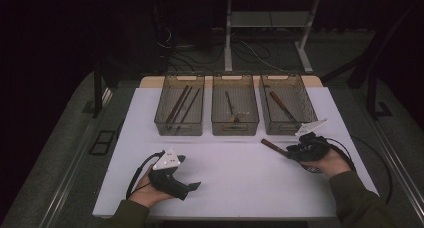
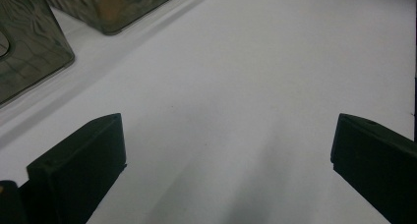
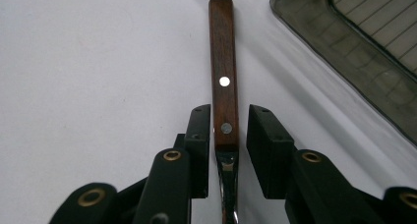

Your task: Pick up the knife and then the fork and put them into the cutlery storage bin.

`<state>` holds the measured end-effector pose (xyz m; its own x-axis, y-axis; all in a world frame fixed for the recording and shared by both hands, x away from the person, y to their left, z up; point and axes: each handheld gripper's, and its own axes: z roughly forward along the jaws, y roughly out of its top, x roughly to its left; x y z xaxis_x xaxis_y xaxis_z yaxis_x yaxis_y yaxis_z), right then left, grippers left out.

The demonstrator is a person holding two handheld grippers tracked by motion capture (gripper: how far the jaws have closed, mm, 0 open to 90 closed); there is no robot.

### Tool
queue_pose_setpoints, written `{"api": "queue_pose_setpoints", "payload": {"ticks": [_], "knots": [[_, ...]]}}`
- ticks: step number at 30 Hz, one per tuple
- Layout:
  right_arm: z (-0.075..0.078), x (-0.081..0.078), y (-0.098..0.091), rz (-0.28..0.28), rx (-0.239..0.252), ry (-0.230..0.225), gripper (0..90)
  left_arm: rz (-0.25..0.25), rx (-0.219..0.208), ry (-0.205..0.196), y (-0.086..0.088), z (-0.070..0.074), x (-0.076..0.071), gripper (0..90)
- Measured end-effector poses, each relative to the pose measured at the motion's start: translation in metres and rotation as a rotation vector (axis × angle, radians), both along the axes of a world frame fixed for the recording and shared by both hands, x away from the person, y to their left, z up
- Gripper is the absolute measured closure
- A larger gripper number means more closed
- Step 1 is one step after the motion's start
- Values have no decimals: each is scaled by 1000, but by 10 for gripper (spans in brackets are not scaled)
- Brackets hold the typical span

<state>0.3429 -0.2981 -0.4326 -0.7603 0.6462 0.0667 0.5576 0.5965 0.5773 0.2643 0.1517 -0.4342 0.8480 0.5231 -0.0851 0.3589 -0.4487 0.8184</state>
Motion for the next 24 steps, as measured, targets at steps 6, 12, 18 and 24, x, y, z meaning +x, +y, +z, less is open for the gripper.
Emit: {"api": "queue_pose_setpoints", "payload": {"ticks": [6,12,18,24], "knots": [[-3,1,2,11,-8,9,747,-2,2,1,0,0,0,0],[-4,2,5,30,-42,14,757,-2,0,2,0,0,0,0],[1,11,12,73,-110,65,758,-6,2,3,-1,-1,0,0],[8,25,26,131,-231,148,755,-9,1,3,-1,-1,0,0]]}}
